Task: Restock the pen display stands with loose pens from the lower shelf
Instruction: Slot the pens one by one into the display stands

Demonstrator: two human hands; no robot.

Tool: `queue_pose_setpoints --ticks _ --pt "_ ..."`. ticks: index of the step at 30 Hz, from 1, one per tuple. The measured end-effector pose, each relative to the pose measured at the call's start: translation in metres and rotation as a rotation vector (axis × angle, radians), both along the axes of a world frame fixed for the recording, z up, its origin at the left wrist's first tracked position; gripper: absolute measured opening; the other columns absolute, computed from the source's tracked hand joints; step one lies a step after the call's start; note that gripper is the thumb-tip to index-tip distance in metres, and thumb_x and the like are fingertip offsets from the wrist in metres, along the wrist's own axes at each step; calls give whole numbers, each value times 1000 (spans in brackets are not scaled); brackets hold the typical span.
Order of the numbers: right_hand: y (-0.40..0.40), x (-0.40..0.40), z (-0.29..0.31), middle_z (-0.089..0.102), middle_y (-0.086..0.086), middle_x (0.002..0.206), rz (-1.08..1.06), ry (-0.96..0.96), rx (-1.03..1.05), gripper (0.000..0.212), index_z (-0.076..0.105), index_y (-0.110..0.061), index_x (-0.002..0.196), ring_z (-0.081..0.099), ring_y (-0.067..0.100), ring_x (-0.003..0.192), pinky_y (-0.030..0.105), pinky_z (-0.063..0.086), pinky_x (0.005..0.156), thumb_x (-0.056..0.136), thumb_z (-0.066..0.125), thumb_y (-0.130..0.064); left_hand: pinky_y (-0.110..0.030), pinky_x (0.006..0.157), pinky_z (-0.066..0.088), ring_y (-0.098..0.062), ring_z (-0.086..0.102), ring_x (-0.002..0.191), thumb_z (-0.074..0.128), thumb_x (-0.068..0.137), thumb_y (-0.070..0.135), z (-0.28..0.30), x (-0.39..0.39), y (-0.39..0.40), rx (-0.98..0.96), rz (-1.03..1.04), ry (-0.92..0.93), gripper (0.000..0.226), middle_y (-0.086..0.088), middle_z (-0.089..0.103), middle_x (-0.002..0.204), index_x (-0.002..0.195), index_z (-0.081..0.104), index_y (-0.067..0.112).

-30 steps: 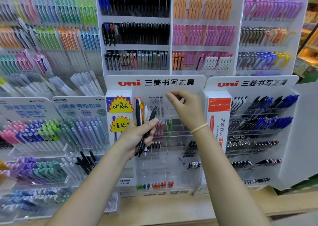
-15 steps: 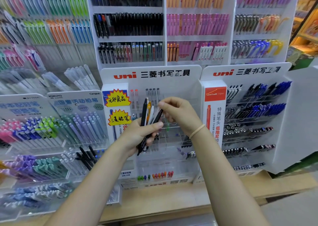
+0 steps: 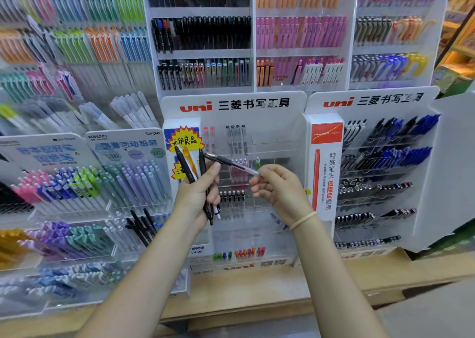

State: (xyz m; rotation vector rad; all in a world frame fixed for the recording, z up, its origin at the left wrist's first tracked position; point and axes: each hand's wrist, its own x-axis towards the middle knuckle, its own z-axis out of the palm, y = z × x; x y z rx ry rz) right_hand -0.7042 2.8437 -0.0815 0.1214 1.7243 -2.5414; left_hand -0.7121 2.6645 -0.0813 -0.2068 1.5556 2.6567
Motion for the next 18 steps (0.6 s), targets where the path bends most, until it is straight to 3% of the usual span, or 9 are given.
queue_pose_setpoints --ticks 5,9,11,14,16,18 --pt "-4 17 -15 64 16 72 162 -53 37 11 60 0 100 58 22 58 28 53 55 99 49 1 -21 38 30 -7 32 36 71 87 17 -9 3 0 46 9 -80 12 -4 65 87 94 62 11" --pt "-3 26 -25 60 13 70 230 -87 73 12 58 0 104 53 21 55 28 48 52 98 47 1 -21 39 30 -7 32 36 75 76 21 -15 11 2 60 -20 -103 33 -5 60 90 102 60 8" --pt "-1 30 -28 63 15 74 288 -94 93 12 59 -3 101 58 23 60 29 52 56 98 49 0 -21 38 32 -7 32 36 76 76 21 -19 14 1 48 -36 -104 37 -4 57 83 106 59 7" --pt "3 35 -35 69 18 90 353 -78 172 9 62 -1 102 68 27 79 34 59 74 96 56 0 -21 39 33 -8 32 36 73 80 18 -24 20 0 9 -63 -114 24 1 48 60 99 61 10" --pt "4 37 -40 71 17 99 313 -47 216 11 65 -1 105 68 26 90 37 58 84 95 59 -4 -22 39 33 -9 32 35 71 86 14 -28 26 3 -40 -94 -120 14 0 42 53 97 62 12" --pt "4 38 -44 73 14 101 197 -30 222 14 67 -4 107 68 23 92 35 56 81 97 61 -12 -22 41 33 -10 32 35 69 91 14 -37 32 6 -151 -138 -131 10 0 40 47 100 65 10"
